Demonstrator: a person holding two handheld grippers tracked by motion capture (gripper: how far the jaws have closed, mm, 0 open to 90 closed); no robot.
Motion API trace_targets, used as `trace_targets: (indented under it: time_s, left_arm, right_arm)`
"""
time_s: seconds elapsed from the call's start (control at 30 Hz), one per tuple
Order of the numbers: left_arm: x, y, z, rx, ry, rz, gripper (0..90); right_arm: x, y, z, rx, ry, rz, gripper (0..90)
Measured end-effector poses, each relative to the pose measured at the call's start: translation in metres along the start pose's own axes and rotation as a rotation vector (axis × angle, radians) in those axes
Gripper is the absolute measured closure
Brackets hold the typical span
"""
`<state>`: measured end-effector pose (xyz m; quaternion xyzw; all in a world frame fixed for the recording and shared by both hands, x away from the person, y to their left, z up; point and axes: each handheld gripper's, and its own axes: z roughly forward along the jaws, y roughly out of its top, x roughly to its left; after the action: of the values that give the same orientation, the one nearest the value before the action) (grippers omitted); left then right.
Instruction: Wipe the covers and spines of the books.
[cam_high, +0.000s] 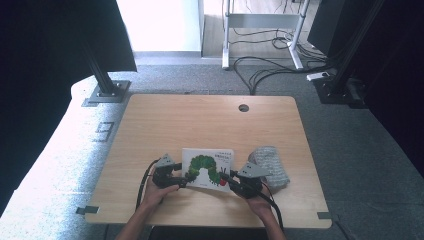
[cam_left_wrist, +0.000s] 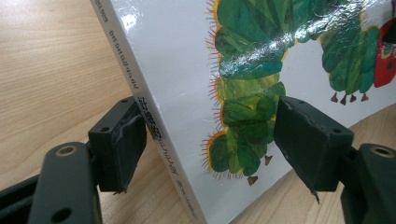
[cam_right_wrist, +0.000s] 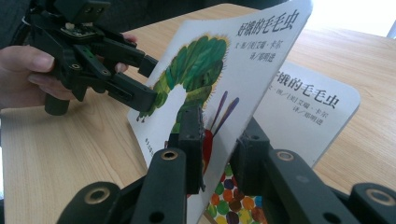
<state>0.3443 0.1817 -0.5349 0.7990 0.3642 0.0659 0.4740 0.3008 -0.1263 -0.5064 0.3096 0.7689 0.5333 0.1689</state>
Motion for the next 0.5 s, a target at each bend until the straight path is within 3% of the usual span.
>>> trace_targets:
  time_s: [0.5]
  left_arm:
    - [-0.006,0.001,-0.013,-0.068,-0.017,0.044,31.1]
  right_arm:
    - [-0.015,-0.011,0.007,0.072,-0.058,0.003,70.2]
